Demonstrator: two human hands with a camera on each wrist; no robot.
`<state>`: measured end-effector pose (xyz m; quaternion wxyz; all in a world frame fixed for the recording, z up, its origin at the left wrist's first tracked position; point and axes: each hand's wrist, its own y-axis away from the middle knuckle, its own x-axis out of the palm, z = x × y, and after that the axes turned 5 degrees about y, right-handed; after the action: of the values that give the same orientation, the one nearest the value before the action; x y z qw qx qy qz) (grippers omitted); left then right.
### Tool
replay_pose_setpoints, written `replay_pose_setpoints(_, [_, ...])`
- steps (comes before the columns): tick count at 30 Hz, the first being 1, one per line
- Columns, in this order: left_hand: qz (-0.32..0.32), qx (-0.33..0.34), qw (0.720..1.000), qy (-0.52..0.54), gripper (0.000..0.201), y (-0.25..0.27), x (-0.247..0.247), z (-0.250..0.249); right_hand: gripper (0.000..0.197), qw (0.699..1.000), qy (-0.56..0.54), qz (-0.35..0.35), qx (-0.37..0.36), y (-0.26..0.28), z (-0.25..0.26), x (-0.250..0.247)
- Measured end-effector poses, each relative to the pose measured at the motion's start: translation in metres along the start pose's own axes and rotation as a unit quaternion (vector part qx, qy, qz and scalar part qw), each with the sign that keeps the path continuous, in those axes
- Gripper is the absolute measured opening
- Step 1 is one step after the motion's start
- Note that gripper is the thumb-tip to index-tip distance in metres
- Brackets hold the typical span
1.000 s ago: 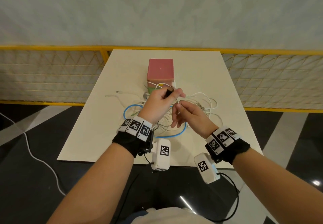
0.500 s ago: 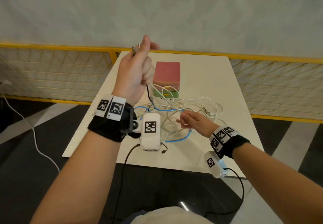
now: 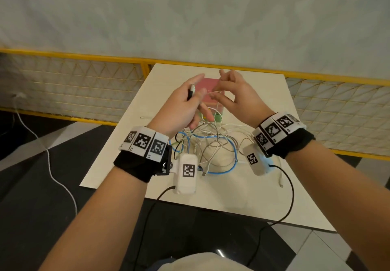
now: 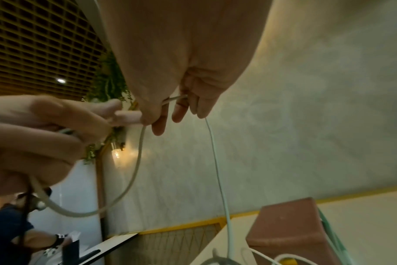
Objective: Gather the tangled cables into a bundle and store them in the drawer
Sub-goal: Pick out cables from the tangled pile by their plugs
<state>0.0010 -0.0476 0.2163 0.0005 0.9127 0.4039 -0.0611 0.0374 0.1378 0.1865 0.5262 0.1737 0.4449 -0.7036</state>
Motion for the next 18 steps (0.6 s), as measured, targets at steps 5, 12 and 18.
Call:
replay_pose_setpoints(5, [0.012, -0.02, 0.998, -0.054, 0.035, -0.006, 0.005, -0.001, 0.015, 0.999, -0.017, -0.028, -0.04, -0.005, 0.012, -0.007])
replay_pose_setpoints(12, [-0.199, 0.145, 0.969, 0.022, 0.03, -0.02, -0.018, -0.038, 0.025, 0.956, -0.183, 0.119, 0.199, 0.027, -0.017, 0.033])
replay_pose_setpoints(18, [-0.26, 0.144, 0.955, -0.023, 0.014, -0.019, -0.034, -0.019, 0.018, 0.939, -0.236, 0.065, 0.241, 0.017, -0.01, 0.031])
